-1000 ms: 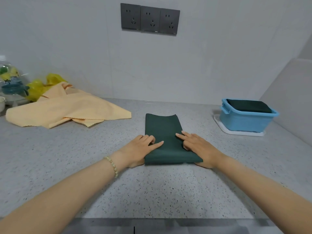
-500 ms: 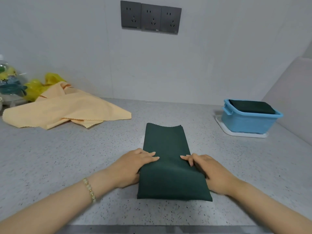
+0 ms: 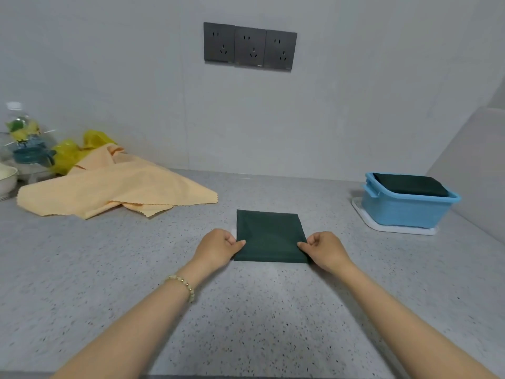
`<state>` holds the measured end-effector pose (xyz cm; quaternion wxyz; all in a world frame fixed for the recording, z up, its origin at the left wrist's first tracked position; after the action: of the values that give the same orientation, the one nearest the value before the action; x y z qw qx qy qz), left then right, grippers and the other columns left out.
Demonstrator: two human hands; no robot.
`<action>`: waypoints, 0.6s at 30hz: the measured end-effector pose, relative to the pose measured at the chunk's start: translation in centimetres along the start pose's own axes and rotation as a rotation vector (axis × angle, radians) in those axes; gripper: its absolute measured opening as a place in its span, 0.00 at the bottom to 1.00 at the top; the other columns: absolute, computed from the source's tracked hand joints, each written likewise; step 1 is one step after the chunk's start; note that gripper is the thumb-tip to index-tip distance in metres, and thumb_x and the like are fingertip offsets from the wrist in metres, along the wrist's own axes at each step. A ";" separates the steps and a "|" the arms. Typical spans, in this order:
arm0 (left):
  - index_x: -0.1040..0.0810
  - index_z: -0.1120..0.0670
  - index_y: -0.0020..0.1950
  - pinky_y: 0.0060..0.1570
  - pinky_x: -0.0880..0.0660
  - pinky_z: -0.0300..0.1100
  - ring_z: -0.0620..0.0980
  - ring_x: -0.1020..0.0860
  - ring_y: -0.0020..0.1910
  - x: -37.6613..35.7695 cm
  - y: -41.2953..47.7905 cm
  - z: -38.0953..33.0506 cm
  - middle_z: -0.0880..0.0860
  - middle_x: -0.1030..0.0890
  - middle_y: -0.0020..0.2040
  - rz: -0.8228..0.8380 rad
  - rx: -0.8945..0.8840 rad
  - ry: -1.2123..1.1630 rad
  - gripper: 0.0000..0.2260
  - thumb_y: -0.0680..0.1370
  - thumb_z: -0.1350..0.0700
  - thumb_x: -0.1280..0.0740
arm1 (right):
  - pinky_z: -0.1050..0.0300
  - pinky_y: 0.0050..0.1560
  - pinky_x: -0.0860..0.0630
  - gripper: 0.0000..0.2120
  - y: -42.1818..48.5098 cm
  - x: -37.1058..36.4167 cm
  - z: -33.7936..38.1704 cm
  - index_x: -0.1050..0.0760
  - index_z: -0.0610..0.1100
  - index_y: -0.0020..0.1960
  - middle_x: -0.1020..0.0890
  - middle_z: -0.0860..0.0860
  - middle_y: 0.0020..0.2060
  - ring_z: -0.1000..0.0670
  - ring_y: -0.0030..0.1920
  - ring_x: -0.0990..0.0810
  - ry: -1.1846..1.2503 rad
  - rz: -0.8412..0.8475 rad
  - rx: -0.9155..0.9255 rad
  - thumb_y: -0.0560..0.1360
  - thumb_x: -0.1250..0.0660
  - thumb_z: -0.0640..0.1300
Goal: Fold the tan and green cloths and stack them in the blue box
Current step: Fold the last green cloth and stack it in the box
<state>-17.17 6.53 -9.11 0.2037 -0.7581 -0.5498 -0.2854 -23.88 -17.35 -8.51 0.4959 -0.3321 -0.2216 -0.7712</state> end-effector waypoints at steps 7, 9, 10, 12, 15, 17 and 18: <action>0.26 0.52 0.32 0.42 0.28 0.42 0.48 0.26 0.35 -0.1 -0.2 -0.3 0.49 0.24 0.32 -0.045 -0.003 0.113 0.16 0.78 0.47 0.34 | 0.59 0.33 0.31 0.12 -1.1 -0.4 0.2 0.30 0.46 0.36 0.24 0.52 0.31 0.52 0.33 0.27 -0.216 -0.111 0.015 0.76 0.35 0.49; 0.21 0.57 0.36 0.43 0.25 0.43 0.48 0.24 0.36 -0.1 -0.3 -0.2 0.52 0.20 0.34 -0.035 0.000 0.085 0.16 0.77 0.47 0.33 | 0.60 0.31 0.32 0.11 -1.4 -0.3 0.1 0.27 0.45 0.37 0.23 0.52 0.32 0.52 0.34 0.26 -0.217 -0.129 0.020 0.76 0.35 0.49; 0.19 0.59 0.38 0.44 0.25 0.44 0.49 0.24 0.36 -0.1 -0.2 -0.2 0.55 0.19 0.36 -0.035 0.004 0.071 0.17 0.77 0.47 0.33 | 0.60 0.32 0.32 0.10 -1.5 -0.3 0.0 0.26 0.44 0.38 0.22 0.52 0.33 0.52 0.34 0.26 -0.208 -0.138 0.021 0.76 0.35 0.49; 0.18 0.64 0.40 0.43 0.25 0.44 0.49 0.24 0.35 -0.2 -0.1 -0.1 0.60 0.17 0.39 -0.034 0.013 0.060 0.19 0.77 0.48 0.32 | 0.59 0.33 0.31 0.10 -1.5 -0.3 -0.1 0.24 0.43 0.40 0.21 0.51 0.34 0.51 0.36 0.24 -0.187 -0.148 0.014 0.75 0.34 0.49; 0.18 0.65 0.41 0.41 0.26 0.42 0.50 0.25 0.35 -0.3 -0.1 0.0 0.61 0.18 0.39 -0.026 0.018 0.068 0.20 0.77 0.48 0.32 | 0.59 0.35 0.30 0.10 -1.5 -0.4 0.0 0.23 0.43 0.41 0.21 0.52 0.35 0.50 0.38 0.23 -0.199 -0.156 0.011 0.75 0.33 0.49; 0.18 0.64 0.39 0.43 0.24 0.44 0.50 0.24 0.36 -0.3 0.0 -0.1 0.60 0.17 0.39 -0.021 0.020 0.064 0.18 0.77 0.48 0.32 | 0.58 0.36 0.29 0.09 -1.5 -0.3 0.0 0.25 0.45 0.41 0.22 0.53 0.35 0.51 0.38 0.24 -0.213 -0.152 0.012 0.75 0.33 0.50; 0.18 0.62 0.39 0.42 0.25 0.43 0.49 0.23 0.36 -0.2 0.0 -0.2 0.58 0.17 0.39 -0.012 0.022 0.064 0.17 0.76 0.48 0.32 | 0.58 0.36 0.29 0.09 -1.5 -0.3 0.1 0.26 0.46 0.41 0.22 0.54 0.35 0.52 0.38 0.24 -0.228 -0.145 0.013 0.75 0.33 0.50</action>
<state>-17.29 6.27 -9.13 0.2278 -0.7430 -0.5507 -0.3045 -25.16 -16.50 -8.71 0.4126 -0.3974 -0.3047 -0.7609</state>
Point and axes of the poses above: each hand's wrist, its own y-axis towards the middle knuckle, its own x-axis out of the back of the hand, z = x × y, the point moved 1 cm from there along y, towards the middle knuckle
